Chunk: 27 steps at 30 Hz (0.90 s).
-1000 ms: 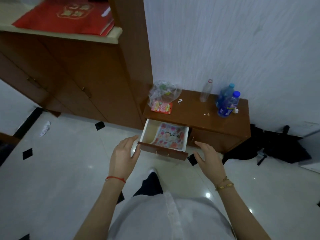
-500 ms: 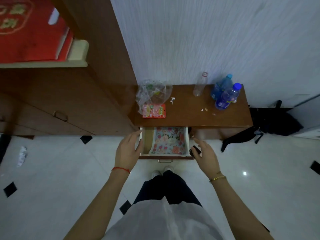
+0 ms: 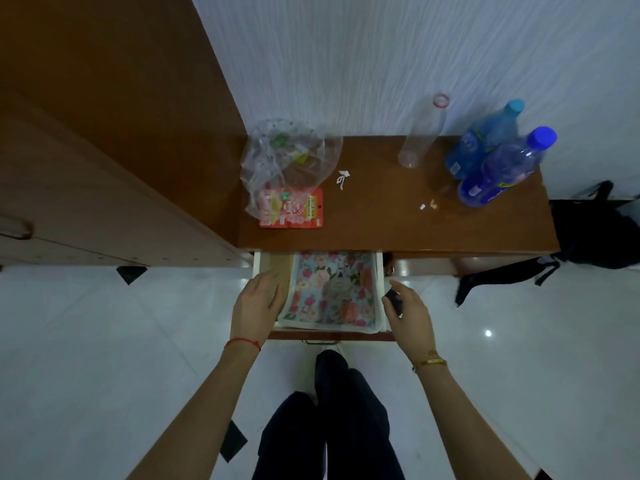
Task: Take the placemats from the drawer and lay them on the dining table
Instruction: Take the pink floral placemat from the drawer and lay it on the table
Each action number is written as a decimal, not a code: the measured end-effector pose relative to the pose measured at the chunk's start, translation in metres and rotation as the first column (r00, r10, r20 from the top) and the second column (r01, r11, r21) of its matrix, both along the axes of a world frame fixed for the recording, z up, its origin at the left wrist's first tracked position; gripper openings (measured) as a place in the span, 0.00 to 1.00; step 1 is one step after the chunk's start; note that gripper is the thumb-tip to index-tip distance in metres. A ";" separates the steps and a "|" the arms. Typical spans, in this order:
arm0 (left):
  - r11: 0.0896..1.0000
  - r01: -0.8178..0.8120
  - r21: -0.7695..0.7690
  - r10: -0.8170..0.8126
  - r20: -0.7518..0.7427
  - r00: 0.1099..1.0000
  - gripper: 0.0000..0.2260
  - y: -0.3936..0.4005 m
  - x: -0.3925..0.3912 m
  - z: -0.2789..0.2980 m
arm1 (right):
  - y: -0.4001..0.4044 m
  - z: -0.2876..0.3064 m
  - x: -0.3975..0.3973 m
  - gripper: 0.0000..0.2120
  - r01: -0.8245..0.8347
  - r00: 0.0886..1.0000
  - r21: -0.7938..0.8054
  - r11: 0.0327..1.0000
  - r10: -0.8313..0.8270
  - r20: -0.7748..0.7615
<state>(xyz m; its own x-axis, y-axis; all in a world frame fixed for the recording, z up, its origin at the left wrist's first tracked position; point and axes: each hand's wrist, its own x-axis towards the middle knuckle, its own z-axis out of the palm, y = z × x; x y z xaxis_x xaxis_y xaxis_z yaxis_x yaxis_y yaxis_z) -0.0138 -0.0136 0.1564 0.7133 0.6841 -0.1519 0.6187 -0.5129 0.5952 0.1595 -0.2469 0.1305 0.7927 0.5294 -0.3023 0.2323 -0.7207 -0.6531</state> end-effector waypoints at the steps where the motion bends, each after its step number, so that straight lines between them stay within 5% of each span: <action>1: 1.000 0.006 -0.014 -0.006 -0.008 1.000 0.15 0.002 0.003 -0.020 | 0.003 -0.019 0.003 0.21 0.005 1.000 0.002 1.000 -0.005 -0.003; 11: 0.993 0.019 -0.117 -0.035 -0.138 0.990 0.17 0.020 0.030 -0.179 | 0.020 -0.146 0.016 0.19 -0.025 0.983 -0.004 1.000 0.025 0.180; 20: 0.956 -0.072 -0.284 -0.029 -0.335 0.942 0.17 0.018 0.025 -0.238 | 0.028 -0.161 0.009 0.18 0.049 0.968 0.034 0.998 -0.056 0.244; 27: 0.908 -0.208 -0.365 0.077 -0.341 0.937 0.17 0.021 0.023 -0.248 | 0.029 -0.160 0.006 0.19 0.132 0.976 0.075 0.988 -0.143 0.163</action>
